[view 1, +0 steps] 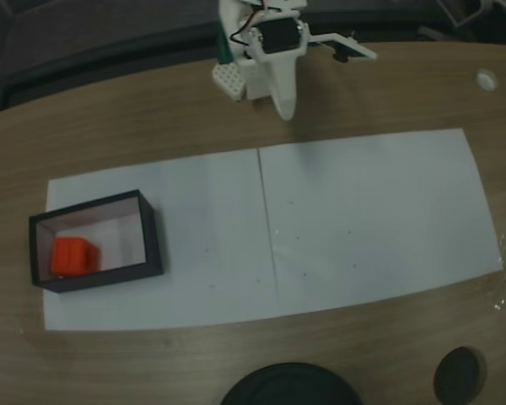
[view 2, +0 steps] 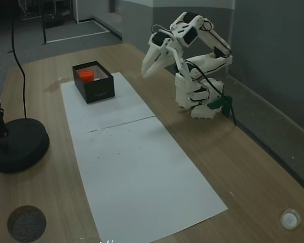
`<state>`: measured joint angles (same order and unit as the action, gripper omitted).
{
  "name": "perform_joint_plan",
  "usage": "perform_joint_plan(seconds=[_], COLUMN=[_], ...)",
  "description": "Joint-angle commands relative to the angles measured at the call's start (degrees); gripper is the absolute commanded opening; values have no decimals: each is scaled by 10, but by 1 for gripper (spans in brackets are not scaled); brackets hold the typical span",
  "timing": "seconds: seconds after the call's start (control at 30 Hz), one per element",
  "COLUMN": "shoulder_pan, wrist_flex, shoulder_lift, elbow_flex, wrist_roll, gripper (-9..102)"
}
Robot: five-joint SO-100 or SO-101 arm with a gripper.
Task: Grab a orange square and put it in the box.
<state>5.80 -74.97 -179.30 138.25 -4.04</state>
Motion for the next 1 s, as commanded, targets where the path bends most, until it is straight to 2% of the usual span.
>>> perform_joint_plan(seconds=[0.0, 0.33, 0.53, 0.87, 0.97], shoulder_pan=[-20, -56, -48, -48, -55], wrist_flex=[15, 25, 25, 25, 13], shoulder_lift=[-68, -206, -199, -199, -199], elbow_flex=[4, 89, 119, 339, 337], wrist_roll=[-7, -8, -3, -3, 7], gripper=[0, 0, 0, 0, 0])
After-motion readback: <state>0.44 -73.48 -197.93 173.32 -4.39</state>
